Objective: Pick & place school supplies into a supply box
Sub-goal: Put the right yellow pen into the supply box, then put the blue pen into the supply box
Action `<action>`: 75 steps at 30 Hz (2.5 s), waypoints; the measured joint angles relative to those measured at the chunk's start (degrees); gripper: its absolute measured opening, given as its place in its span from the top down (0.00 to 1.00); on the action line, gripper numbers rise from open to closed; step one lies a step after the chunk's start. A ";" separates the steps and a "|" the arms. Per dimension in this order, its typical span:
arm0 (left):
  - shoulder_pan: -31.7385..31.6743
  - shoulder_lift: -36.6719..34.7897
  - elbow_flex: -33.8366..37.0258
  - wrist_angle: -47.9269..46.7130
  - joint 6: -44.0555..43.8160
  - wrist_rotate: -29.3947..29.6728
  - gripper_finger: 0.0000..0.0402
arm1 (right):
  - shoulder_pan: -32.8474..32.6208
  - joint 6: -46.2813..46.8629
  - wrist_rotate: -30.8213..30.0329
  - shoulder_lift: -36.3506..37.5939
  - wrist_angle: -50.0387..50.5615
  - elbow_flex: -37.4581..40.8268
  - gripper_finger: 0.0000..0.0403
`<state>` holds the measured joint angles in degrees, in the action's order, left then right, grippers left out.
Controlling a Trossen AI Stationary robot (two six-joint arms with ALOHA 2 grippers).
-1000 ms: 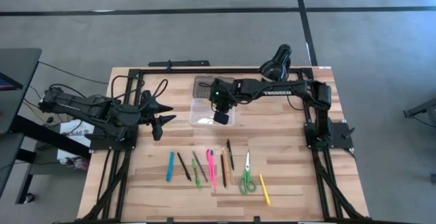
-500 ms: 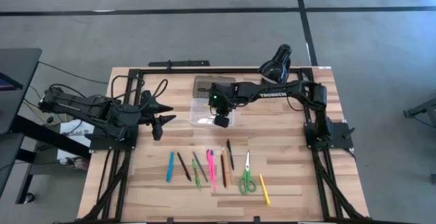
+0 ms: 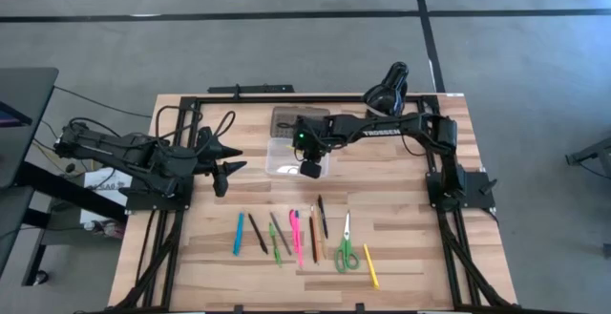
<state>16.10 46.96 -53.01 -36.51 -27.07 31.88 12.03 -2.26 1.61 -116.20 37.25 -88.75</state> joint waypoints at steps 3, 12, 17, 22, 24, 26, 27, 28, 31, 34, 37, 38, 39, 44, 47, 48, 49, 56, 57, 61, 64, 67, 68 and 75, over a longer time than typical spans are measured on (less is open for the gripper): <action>0.00 0.00 0.00 -0.02 0.02 0.02 0.62 | 0.00 0.33 0.04 0.02 0.02 0.00 0.91; 0.00 0.00 0.00 -0.04 0.02 0.02 0.62 | 0.00 0.31 1.07 0.01 0.05 0.00 0.87; 0.00 0.00 0.00 -0.04 0.02 0.02 0.62 | 0.11 0.32 1.66 0.01 0.05 0.00 0.87; 0.00 0.00 0.00 -0.07 0.02 0.02 0.62 | 0.11 0.33 1.68 0.02 -0.02 0.00 0.87; 0.00 0.00 0.00 -0.09 0.02 0.02 0.62 | 0.11 0.59 1.68 0.01 -0.24 0.00 0.87; 0.00 0.00 0.00 -0.15 0.20 0.04 0.62 | 0.14 0.77 1.68 0.01 -0.30 0.00 0.87; 0.00 0.00 0.00 -0.17 0.39 0.04 0.62 | 0.17 0.77 1.68 0.02 -0.30 0.00 0.87; 0.00 0.00 0.00 -0.17 0.39 0.12 0.62 | 0.17 0.79 1.69 0.02 -0.30 0.00 0.87; 0.00 0.00 0.00 -0.17 0.42 0.41 0.62 | 0.24 0.89 2.63 0.02 -0.30 0.00 0.87; 0.00 0.00 0.00 -0.15 0.42 0.41 0.62 | 0.48 1.72 3.20 0.02 -0.29 0.00 0.87; 0.00 0.00 0.00 -0.15 0.42 0.41 0.62 | 0.89 1.84 3.59 0.02 -0.30 0.00 0.87; 0.00 0.00 0.00 -0.13 0.42 0.42 0.62 | 0.87 1.86 3.75 0.02 -0.28 0.00 0.86; 0.00 0.00 0.00 -0.13 0.44 0.41 0.62 | 0.97 1.86 4.03 0.02 -0.28 0.00 0.85; 0.00 0.00 0.00 -0.11 0.44 0.43 0.62 | 1.57 3.33 4.12 -0.09 -0.27 0.00 0.75; 0.00 0.00 0.00 -0.09 0.44 0.46 0.62 | 1.86 4.20 4.17 -0.26 0.49 0.00 0.67; 0.00 0.00 0.00 -0.09 0.44 0.46 0.62 | 2.00 4.20 4.17 -0.26 0.53 0.00 0.65; 0.00 0.00 0.00 -0.07 0.44 0.48 0.62 | 2.01 4.22 4.17 -0.26 0.47 0.00 0.62; 0.00 0.00 0.00 -0.04 0.44 0.50 0.62 | 1.99 4.40 4.17 -0.26 0.44 0.00 0.53; 0.00 0.00 0.00 -0.04 0.44 0.50 0.62 | 1.99 4.39 4.17 -0.26 0.42 0.00 0.53; 0.00 0.00 0.00 -0.04 0.43 0.50 0.62 | 1.95 4.37 4.17 -0.26 0.27 0.00 0.53; 0.00 0.00 0.00 -0.04 0.42 0.50 0.62 | 1.88 4.38 4.18 -0.26 -0.08 0.00 0.54; 0.00 0.00 0.00 -0.04 0.42 0.50 0.62 | 1.88 4.39 4.47 -0.26 -0.08 0.00 0.55; 0.00 0.00 0.00 -0.04 0.42 0.50 0.62 | 1.82 4.39 4.48 -0.26 -0.08 0.00 0.55; 0.00 0.00 0.00 -0.04 0.42 0.50 0.62 | 0.77 4.37 4.54 -0.26 -0.78 0.00 0.55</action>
<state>16.10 46.96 -53.01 -36.56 -26.65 32.38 12.80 2.11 6.15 -116.46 36.47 -88.75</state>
